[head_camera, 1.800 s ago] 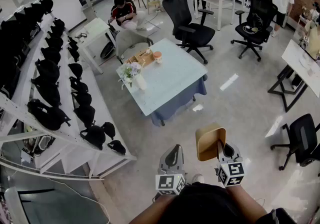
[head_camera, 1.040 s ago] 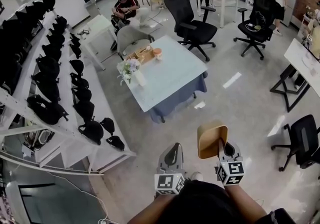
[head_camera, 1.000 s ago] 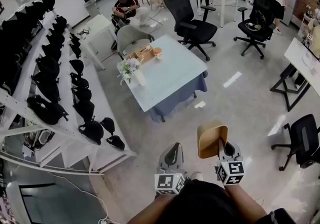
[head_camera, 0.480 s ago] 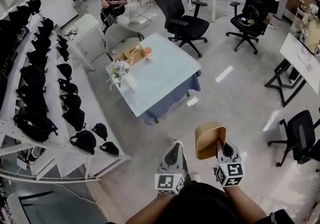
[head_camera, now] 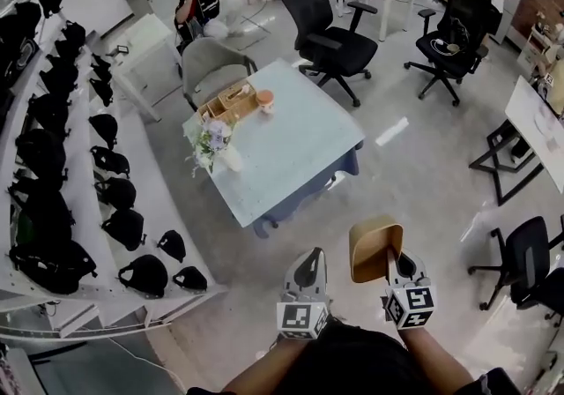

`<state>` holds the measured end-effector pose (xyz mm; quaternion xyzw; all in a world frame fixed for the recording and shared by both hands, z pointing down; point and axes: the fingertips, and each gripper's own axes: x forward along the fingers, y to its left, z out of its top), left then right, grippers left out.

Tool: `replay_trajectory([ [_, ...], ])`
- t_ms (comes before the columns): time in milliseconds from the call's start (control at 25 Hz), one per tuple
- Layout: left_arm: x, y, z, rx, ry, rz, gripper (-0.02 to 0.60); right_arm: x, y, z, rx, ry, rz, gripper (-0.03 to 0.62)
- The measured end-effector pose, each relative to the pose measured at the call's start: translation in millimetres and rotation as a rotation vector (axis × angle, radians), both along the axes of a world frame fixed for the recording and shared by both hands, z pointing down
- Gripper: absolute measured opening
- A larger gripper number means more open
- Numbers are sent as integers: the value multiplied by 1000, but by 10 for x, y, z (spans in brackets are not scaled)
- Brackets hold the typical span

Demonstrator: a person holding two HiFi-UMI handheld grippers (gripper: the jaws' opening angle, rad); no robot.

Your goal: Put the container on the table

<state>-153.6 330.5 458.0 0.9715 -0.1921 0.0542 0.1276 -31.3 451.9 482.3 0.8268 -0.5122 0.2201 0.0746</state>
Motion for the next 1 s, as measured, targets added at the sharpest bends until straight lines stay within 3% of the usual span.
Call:
replay_trajectory([
  [320, 419, -730, -170, 11, 29, -7, 15, 355, -768, -105, -30, 4, -16, 0],
  [1000, 867, -2170, -86, -56, 68, -3, 15, 852, -2279, -90, -69, -8, -19, 1],
])
